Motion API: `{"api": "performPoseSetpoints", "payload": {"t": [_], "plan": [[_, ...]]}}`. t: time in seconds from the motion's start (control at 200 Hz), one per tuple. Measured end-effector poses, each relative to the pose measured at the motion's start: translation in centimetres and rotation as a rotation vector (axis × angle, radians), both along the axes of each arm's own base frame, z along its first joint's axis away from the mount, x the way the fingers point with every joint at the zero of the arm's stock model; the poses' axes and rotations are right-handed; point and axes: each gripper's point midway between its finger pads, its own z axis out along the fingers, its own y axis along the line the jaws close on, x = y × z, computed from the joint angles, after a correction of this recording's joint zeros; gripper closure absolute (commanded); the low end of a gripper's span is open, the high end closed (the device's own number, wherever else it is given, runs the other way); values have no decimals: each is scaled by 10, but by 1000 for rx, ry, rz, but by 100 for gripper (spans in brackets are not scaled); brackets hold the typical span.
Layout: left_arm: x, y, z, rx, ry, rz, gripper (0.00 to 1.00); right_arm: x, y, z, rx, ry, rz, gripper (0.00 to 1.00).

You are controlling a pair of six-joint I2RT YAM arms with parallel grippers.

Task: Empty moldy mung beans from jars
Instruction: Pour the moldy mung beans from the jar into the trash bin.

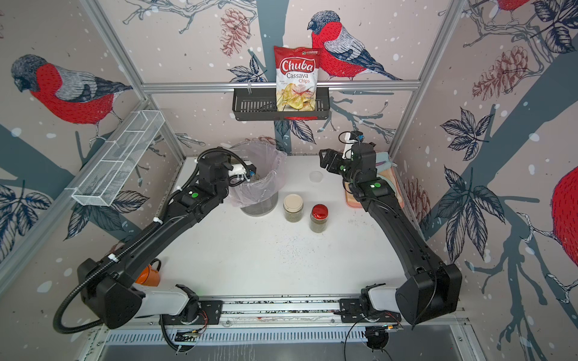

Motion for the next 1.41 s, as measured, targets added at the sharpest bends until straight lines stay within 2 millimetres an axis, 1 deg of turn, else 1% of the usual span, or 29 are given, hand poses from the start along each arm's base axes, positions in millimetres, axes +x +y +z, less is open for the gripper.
{"api": "performPoseSetpoints", "payload": {"t": [0.125,0.4,0.675,0.986,1.191,1.266,1.406], "plan": [[1,-1,3,4,-5,-2,100,-1,1,0,2,1,7,15],[1,0,2,10,0,-2,100,-1,2,0,3,1,9,15],[-2,-2,3,16,3,-10,100,3,3,-4,2,13,15,15],[-9,-8,-14,65,68,-35,100,4,5,-7,8,21,25,15],[-4,-11,-27,87,104,-39,100,4,5,-7,9,23,28,15],[-3,-14,-29,92,112,-48,100,3,4,-7,10,22,28,15],[-1,-19,-27,93,119,-69,100,4,1,-4,14,12,23,15]]}}
